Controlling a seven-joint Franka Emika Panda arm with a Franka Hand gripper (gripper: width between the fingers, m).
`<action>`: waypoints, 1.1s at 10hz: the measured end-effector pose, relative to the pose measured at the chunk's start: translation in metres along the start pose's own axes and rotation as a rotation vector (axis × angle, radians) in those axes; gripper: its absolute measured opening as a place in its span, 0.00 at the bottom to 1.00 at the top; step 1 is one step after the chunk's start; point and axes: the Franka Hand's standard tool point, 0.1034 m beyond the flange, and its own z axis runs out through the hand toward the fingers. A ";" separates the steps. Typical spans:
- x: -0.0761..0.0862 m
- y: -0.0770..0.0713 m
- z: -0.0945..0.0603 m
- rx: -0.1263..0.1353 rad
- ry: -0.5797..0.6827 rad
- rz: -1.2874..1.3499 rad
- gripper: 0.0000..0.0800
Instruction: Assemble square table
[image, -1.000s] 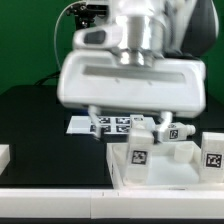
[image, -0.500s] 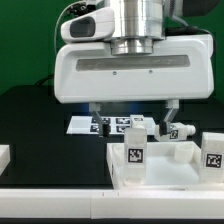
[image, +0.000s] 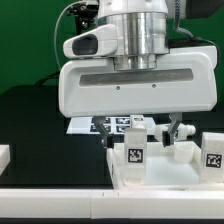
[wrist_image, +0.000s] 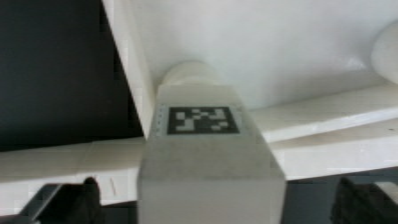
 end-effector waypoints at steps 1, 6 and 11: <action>0.000 0.000 0.000 0.000 0.000 0.000 0.66; 0.000 0.004 0.001 -0.002 -0.003 0.193 0.36; 0.007 0.010 0.004 -0.037 -0.035 0.823 0.36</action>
Offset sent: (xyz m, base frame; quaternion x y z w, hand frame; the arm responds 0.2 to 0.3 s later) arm 0.0000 0.0000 0.0000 0.0000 0.0000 0.0000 1.0000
